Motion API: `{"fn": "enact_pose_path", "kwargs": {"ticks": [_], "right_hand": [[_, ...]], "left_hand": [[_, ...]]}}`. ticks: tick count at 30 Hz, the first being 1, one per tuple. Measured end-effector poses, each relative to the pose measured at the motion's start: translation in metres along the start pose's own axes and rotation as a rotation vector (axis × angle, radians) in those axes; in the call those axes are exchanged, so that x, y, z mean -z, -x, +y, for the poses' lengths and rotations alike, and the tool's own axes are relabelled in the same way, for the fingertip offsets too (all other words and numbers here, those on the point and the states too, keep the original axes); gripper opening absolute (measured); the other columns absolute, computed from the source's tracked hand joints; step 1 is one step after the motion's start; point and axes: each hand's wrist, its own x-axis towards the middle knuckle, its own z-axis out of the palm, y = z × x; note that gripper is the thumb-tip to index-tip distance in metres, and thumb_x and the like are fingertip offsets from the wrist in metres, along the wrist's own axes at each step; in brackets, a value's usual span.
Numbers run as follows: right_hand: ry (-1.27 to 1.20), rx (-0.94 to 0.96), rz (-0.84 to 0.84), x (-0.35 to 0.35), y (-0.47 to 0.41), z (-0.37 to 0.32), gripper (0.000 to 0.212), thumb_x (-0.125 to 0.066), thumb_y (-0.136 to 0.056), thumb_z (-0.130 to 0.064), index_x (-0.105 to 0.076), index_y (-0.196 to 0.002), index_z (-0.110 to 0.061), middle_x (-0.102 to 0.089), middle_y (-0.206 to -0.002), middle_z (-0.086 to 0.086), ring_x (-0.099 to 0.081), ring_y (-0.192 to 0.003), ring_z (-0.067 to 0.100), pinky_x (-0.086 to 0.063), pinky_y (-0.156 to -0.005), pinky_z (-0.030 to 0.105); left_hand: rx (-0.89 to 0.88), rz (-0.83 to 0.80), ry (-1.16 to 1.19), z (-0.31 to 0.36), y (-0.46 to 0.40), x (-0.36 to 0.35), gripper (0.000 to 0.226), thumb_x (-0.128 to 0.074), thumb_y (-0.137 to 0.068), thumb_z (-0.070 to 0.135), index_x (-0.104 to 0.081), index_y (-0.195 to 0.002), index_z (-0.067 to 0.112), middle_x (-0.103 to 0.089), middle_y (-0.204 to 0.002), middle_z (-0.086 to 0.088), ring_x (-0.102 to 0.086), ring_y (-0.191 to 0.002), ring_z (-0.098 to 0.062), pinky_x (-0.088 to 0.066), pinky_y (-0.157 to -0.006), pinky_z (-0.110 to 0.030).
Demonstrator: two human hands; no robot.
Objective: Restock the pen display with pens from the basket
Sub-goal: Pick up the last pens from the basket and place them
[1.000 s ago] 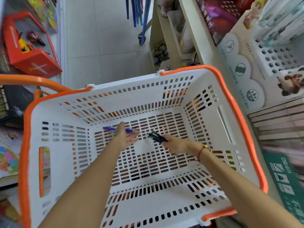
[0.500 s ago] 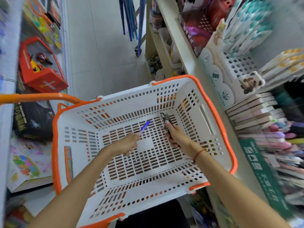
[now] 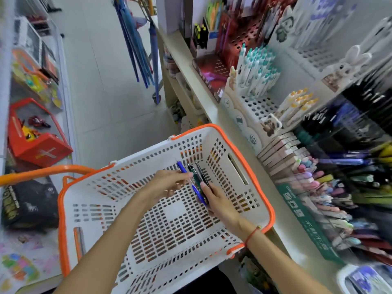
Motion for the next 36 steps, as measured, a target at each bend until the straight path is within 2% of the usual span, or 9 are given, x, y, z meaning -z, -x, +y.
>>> {"fn": "enact_pose_path", "kwargs": {"ticks": [5,8,11,15,18,21,29,33,36], "right_hand": [[-0.195,-0.045,0.059,-0.011,-0.008,-0.001,0.029,-0.03,-0.107,-0.024,-0.048,-0.093,-0.007,-0.034,-0.058,-0.002,-0.03,-0.05,0.01,-0.028,-0.047,0.018],[-0.152,-0.002,0.045,-0.014,-0.014,0.004,0.031,-0.031,-0.107,-0.029,-0.05,-0.092,-0.009,-0.037,-0.058,-0.006,-0.032,-0.05,0.007,-0.031,-0.05,0.019],[-0.17,0.049,0.017,-0.018,-0.014,0.003,0.03,-0.03,-0.108,-0.025,-0.05,-0.098,-0.005,-0.045,-0.06,-0.005,-0.034,-0.046,0.006,-0.03,-0.046,0.018],[-0.175,0.102,-0.04,-0.02,-0.013,0.002,0.03,-0.032,-0.107,-0.02,-0.045,-0.119,0.004,-0.051,-0.075,0.006,-0.034,-0.047,0.009,-0.026,-0.044,0.019],[-0.096,0.122,-0.047,-0.019,-0.01,0.004,0.026,-0.036,-0.106,-0.024,-0.051,-0.125,-0.014,-0.058,-0.077,0.008,-0.048,-0.048,0.009,-0.034,-0.044,0.018],[-0.063,0.148,-0.017,-0.016,-0.007,0.003,0.023,-0.04,-0.105,-0.027,-0.053,-0.123,-0.031,-0.061,-0.066,0.002,-0.049,-0.046,0.007,-0.037,-0.043,0.017],[0.161,-0.016,-0.223,0.016,-0.014,-0.013,0.025,-0.044,-0.102,-0.034,-0.055,-0.1,-0.012,-0.052,-0.062,-0.005,-0.037,-0.044,0.004,-0.03,-0.041,0.014],[0.346,-0.099,-0.472,0.037,-0.016,-0.024,0.02,-0.042,-0.104,-0.03,-0.052,-0.097,-0.015,-0.053,-0.063,-0.008,-0.035,-0.046,0.005,-0.027,-0.042,0.015],[0.237,-0.097,-0.314,0.041,-0.028,-0.028,0.02,-0.04,-0.105,-0.028,-0.052,-0.102,-0.012,-0.05,-0.068,-0.004,-0.035,-0.046,0.004,-0.028,-0.042,0.014]], "left_hand": [[-0.066,0.18,0.27,-0.011,-0.013,-0.027,0.013,-0.044,-0.103,0.019,-0.052,-0.094,0.013,-0.058,-0.09,-0.001,-0.057,-0.076,-0.012,-0.049,-0.078,-0.032],[-0.074,0.191,0.455,-0.016,-0.015,-0.03,0.014,-0.043,-0.104,0.022,-0.047,-0.101,0.009,-0.047,-0.068,0.003,-0.042,-0.052,-0.006,-0.044,-0.05,-0.02],[-0.12,0.157,0.439,-0.018,-0.009,-0.036,0.025,-0.053,-0.099,0.033,-0.063,-0.096,0.01,-0.045,-0.055,0.009,-0.032,-0.043,-0.002,-0.029,-0.041,-0.016],[-0.09,0.203,0.426,-0.021,-0.003,-0.043,0.025,-0.069,-0.089,0.028,-0.067,-0.094,0.004,-0.064,-0.068,-0.003,-0.045,-0.04,-0.008,-0.037,-0.041,-0.018],[-0.09,0.244,0.379,-0.024,-0.001,-0.042,0.024,-0.069,-0.088,0.031,-0.067,-0.09,0.007,-0.057,-0.053,0.005,-0.038,-0.039,-0.007,-0.035,-0.045,-0.02],[-0.101,0.313,0.277,-0.027,-0.001,-0.042,0.028,-0.068,-0.087,0.038,-0.065,-0.081,0.012,-0.042,-0.046,0.009,-0.032,-0.045,-0.008,-0.031,-0.049,-0.02],[-0.168,0.524,0.412,-0.027,-0.007,-0.01,0.03,-0.048,-0.1,0.038,-0.053,-0.084,0.013,-0.034,-0.062,0.002,-0.03,-0.051,-0.008,-0.029,-0.047,-0.019],[-0.069,0.278,-0.06,-0.013,-0.007,0.007,0.028,-0.049,-0.1,0.034,-0.056,-0.089,0.009,-0.063,-0.084,-0.004,-0.064,-0.077,-0.015,-0.055,-0.067,-0.028],[0.023,0.052,-0.18,-0.007,0.001,0.002,0.026,-0.063,-0.093,0.027,-0.062,-0.093,0.001,-0.075,-0.079,-0.001,-0.072,-0.071,-0.008,-0.058,-0.061,-0.021]]}}
